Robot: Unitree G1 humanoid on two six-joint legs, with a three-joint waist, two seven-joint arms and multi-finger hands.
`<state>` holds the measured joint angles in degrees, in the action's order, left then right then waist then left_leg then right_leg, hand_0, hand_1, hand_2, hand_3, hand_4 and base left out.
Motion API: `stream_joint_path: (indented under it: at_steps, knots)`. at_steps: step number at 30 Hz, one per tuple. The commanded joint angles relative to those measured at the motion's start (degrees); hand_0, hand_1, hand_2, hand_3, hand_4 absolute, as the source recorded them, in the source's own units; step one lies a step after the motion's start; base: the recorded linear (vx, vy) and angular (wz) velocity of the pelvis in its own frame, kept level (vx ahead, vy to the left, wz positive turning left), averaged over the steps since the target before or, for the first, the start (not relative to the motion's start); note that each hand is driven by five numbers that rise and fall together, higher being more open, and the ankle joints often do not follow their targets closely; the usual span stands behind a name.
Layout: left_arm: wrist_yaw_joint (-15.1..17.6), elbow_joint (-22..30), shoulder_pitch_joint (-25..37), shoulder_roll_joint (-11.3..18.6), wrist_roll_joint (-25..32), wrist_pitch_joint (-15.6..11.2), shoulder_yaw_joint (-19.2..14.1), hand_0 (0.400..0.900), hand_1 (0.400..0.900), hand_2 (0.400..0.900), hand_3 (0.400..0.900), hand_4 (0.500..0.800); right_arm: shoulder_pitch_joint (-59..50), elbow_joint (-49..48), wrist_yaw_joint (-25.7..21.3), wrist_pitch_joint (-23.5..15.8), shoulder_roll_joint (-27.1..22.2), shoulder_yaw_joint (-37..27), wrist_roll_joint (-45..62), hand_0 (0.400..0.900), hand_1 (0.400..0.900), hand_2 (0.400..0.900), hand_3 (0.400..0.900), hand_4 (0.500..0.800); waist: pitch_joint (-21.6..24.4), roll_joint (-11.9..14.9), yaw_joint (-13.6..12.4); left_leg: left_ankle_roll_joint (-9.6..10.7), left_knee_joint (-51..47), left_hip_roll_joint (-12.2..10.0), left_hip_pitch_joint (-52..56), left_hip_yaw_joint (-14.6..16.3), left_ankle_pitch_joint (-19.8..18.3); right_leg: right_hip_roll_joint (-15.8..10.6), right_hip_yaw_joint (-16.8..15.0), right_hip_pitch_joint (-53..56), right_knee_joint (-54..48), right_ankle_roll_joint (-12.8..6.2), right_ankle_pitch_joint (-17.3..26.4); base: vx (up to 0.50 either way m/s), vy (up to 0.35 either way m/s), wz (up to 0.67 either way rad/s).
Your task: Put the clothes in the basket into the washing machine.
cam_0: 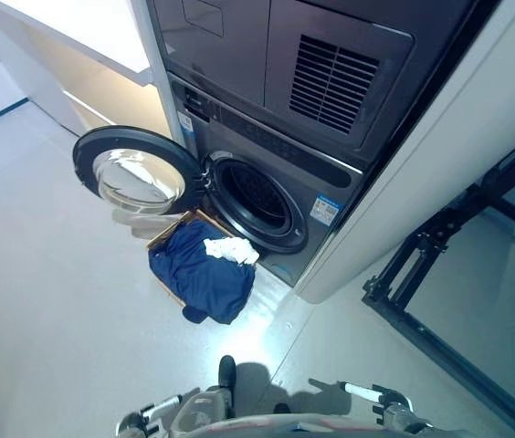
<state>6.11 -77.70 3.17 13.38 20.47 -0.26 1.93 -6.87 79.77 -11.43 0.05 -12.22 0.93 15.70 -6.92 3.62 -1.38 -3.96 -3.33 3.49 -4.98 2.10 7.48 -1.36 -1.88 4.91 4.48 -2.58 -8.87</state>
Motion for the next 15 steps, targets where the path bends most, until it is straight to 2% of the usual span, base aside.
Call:
stream_joint_path:
  at_steps: [1, 2, 3, 5, 7, 10, 12, 14, 15]
  knots:
    - [0.36, -1.12, -0.61, 2.62, -1.79, -0.16, -1.75, 0.9, 0.9, 0.9, 0.9, 0.8, 0.0, -1.34, -0.38, -1.36, -2.3, 0.63, 2.27, 0.9, 0.9, 0.9, 0.9, 0.8, -0.44, 1.14, 0.02, -0.73, 7.82, 0.95, -2.63, -1.99, -9.61, -0.32, 0.63, -5.27, 15.92, -4.53, 5.92, 0.18, 0.349, -0.1]
    - [0.29, -1.19, -0.43, 2.8, -2.11, -0.13, -1.57, 0.9, 0.9, 0.9, 0.9, 0.8, -0.05, -1.54, -0.41, -1.35, -2.26, 0.49, 2.44, 0.9, 0.9, 0.9, 0.9, 0.8, -1.06, 0.97, 0.49, -1.2, 7.24, 1.1, -1.25, -2.03, -9.82, -0.74, 0.92, -7.49, 20.74, -4.98, 8.84, 0.1, 0.242, -0.07]
    - [0.29, -1.2, -0.41, 2.8, -2.12, -0.14, -1.58, 0.9, 0.9, 0.9, 0.9, 0.8, -0.06, -1.54, -0.41, -1.35, -2.26, 0.49, 2.44, 0.9, 0.9, 0.9, 0.9, 0.8, -1.09, 1.03, 0.44, -1.21, 7.16, 1.15, -1.21, -1.98, -9.77, -0.8, 0.86, -7.61, 20.98, -4.99, 8.74, 0.07, 0.198, -0.05]
    - [-0.1, -1.07, -0.15, 3.19, -2.88, 0.16, -1.24, 0.9, 0.9, 0.9, 0.9, 0.8, 0.01, -2.32, -0.42, -1.62, -2.32, 0.04, 3.09, 0.9, 0.9, 0.9, 0.9, 0.8, -3.11, -0.51, 1.71, -2.19, 4.7, 0.81, 3.08, -2.22, -9.78, -1.5, 2.45, -13.74, 33.29, -4.23, 12.95, 0.12, 0.305, 0.0]
    - [-0.17, -1.14, -0.25, 3.19, -3.27, 0.25, -1.13, 0.9, 0.9, 0.9, 0.9, 0.8, 0.33, -2.58, -0.47, -1.84, -2.13, -0.06, 3.52, 0.9, 0.9, 0.9, 0.9, 0.8, -3.47, -1.15, 2.04, -2.57, 3.92, 0.78, 4.83, -2.67, -10.04, -1.73, 3.03, -16.67, 34.96, -3.44, 11.86, 0.14, 0.217, 0.09]
    - [-0.16, -0.96, -0.08, 3.22, -3.25, 0.18, -1.0, 0.9, 0.9, 0.9, 0.9, 0.8, 0.53, -3.06, -0.41, -2.05, -1.95, -0.01, 3.89, 0.9, 0.9, 0.9, 0.9, 0.8, -3.81, -1.34, 2.23, -2.59, 3.59, 0.66, 5.79, -3.15, -10.06, -0.81, 2.48, -18.77, 32.57, -3.07, 11.66, 0.08, 0.053, 0.08]
    - [-0.13, -0.93, 0.2, 3.3, -3.37, 0.17, -0.78, 0.9, 0.9, 0.9, 0.9, 0.8, 0.47, -3.38, -0.58, -2.15, -1.84, 0.11, 4.31, 0.9, 0.9, 0.9, 0.9, 0.8, -4.47, -1.5, 2.38, -2.37, 3.28, 0.57, 6.49, -3.68, -10.09, 0.16, 2.22, -19.95, 27.08, -3.19, 10.82, 0.09, 0.004, 0.16]
    - [0.18, -1.12, 0.64, 2.97, -3.67, -0.06, -0.38, 0.9, 0.9, 0.9, 0.9, 0.8, 0.39, -3.84, -0.6, -2.3, -1.86, 0.29, 4.56, 0.9, 0.9, 0.9, 0.9, 0.8, -4.71, -1.25, 2.39, -1.89, 3.29, 0.86, 7.18, -4.46, -10.85, 1.18, 0.26, -19.11, 14.47, -3.75, 10.91, 0.14, -0.041, 0.23]
    - [0.18, -1.12, 0.63, 2.95, -3.67, -0.07, -0.37, 0.9, 0.9, 0.9, 0.9, 0.8, 0.4, -3.84, -0.6, -2.3, -1.87, 0.29, 4.56, 0.9, 0.9, 0.9, 0.9, 0.8, -4.89, -1.43, 2.43, -1.86, 3.22, 0.67, 7.47, -4.54, -10.91, 1.32, 0.39, -18.56, 13.89, -3.72, 11.15, 0.11, -0.055, 0.16]
